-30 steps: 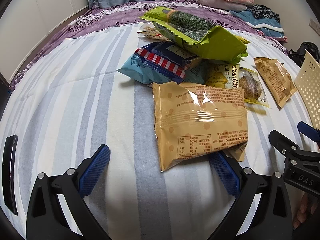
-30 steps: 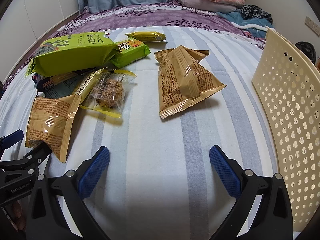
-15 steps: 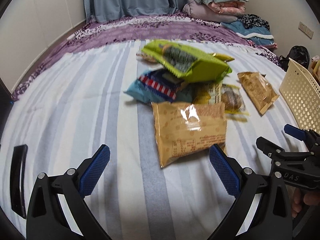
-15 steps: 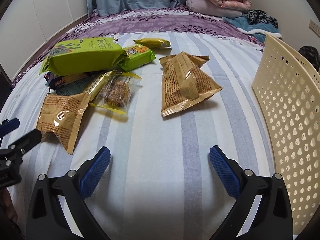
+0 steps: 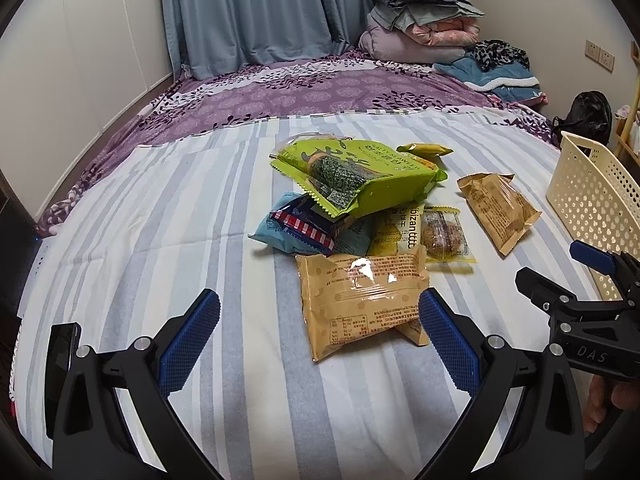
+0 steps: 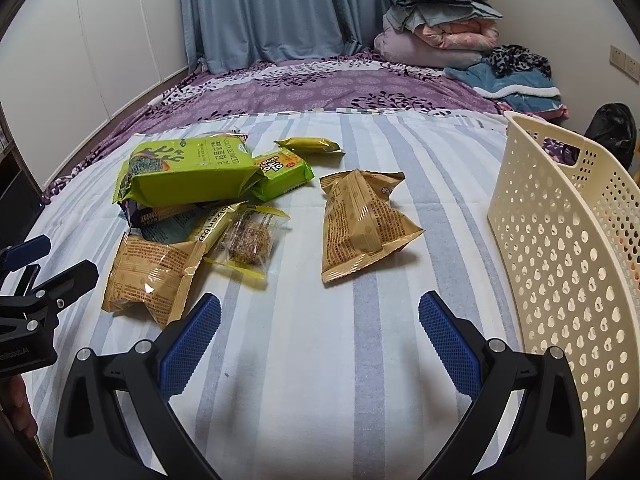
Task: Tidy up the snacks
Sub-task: 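Move both tools toward the snack pile on the bed, then grasp the tan cookie packet with the right gripper while the left gripper grasps the green seaweed bag, then carry the tan cookie packet into the cream basket and release with the right gripper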
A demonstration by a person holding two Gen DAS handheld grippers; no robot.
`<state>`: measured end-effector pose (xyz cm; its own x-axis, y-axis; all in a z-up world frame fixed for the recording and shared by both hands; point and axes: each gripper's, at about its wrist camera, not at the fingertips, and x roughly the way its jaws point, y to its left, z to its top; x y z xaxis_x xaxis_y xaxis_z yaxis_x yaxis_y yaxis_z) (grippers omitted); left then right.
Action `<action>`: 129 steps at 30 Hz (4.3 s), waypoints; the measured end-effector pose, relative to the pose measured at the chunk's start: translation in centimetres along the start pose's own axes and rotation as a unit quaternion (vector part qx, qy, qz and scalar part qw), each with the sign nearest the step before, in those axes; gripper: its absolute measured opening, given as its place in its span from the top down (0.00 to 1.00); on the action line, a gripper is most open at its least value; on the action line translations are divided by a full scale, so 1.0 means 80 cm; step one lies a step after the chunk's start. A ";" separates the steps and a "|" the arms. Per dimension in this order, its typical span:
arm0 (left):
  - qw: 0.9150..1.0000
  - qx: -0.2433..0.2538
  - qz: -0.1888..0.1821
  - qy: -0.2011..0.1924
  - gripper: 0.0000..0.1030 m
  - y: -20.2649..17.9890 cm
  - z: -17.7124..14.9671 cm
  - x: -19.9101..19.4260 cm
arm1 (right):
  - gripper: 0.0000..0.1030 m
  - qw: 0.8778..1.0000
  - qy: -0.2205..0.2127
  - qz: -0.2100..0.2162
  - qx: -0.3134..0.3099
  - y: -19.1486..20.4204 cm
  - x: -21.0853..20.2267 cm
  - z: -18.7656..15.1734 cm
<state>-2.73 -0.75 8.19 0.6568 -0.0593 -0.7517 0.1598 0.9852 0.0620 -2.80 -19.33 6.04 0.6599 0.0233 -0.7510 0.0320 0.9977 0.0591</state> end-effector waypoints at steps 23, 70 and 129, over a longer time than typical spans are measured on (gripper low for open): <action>0.995 0.070 -0.076 -0.001 0.02 0.005 0.068 0.049 | 0.05 1.000 0.019 0.005 0.006 -0.014 0.041 0.019; 0.944 0.262 -0.190 0.057 0.02 -0.049 0.150 0.157 | 0.09 0.997 0.058 -0.005 -0.042 -0.027 0.148 0.090; 0.967 0.149 -0.189 -0.080 0.22 -0.066 0.093 -0.060 | 0.34 0.999 0.032 -0.003 -0.020 -0.033 -0.011 -0.026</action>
<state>-1.29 -6.84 16.36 0.6117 -0.4535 -0.6482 0.6002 0.7998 0.0069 -5.02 -21.87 5.14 0.6111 0.0204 -0.7913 0.0040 0.9996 0.0289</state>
